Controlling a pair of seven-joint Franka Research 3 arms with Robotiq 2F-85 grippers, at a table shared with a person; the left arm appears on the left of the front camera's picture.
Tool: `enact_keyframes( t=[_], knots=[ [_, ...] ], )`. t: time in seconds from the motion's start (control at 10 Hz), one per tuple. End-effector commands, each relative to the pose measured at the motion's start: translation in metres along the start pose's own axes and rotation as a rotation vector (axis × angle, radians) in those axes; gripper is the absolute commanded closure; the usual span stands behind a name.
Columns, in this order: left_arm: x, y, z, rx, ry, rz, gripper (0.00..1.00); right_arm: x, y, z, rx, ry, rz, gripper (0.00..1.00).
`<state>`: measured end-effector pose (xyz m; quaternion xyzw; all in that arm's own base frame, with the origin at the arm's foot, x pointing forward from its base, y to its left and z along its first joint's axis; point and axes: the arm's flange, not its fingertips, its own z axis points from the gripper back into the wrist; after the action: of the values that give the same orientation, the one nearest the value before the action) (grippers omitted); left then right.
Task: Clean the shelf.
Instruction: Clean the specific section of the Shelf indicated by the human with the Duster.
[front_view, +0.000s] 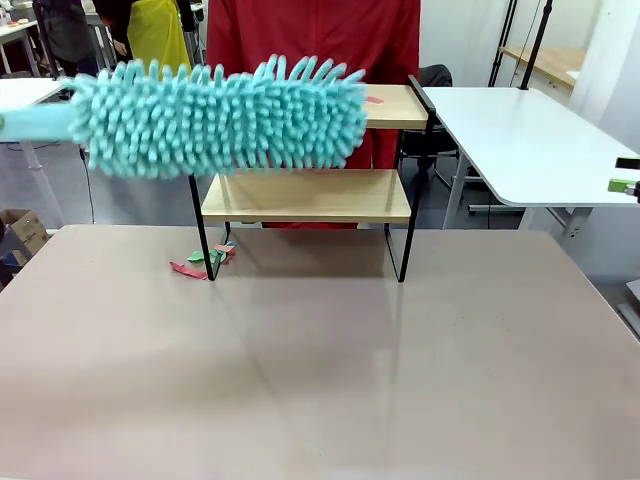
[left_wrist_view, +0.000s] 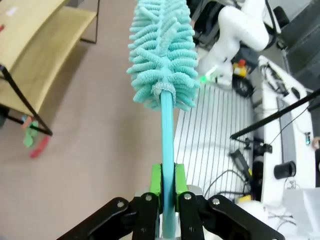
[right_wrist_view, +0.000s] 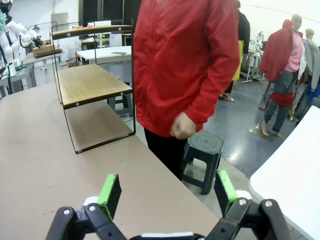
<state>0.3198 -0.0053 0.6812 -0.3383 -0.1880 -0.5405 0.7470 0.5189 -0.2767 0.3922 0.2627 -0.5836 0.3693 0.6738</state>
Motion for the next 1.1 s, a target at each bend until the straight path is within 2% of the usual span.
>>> enact_keyframes(
  t=[0.0,0.4,0.5,0.7,0.9,1.0],
  knots=[
    [0.042,-0.014,-0.002,0.042,-0.059,0.07,0.87,0.006,-0.001,-0.001,-0.002,0.013,-0.008,0.0],
    [0.15,-0.054,-0.042,0.202,-0.16,0.269,0.87,0.006,-0.001,-0.001,-0.002,0.013,-0.008,0.0],
    [0.176,-0.057,-0.053,0.252,-0.172,0.366,0.87,0.006,-0.001,-0.001,-0.002,0.013,-0.008,0.0],
    [0.234,-0.066,-0.083,0.36,-0.193,0.46,0.87,0.006,-0.001,-0.001,-0.002,0.013,-0.008,0.0],
    [0.289,-0.067,-0.118,0.458,-0.198,0.526,0.87,0.006,-0.001,-0.001,-0.002,0.013,-0.008,0.0],
    [0.312,-0.061,-0.138,0.427,-0.146,0.536,0.87,0.006,-0.001,-0.001,-0.002,0.013,-0.008,0.0]
  ],
)
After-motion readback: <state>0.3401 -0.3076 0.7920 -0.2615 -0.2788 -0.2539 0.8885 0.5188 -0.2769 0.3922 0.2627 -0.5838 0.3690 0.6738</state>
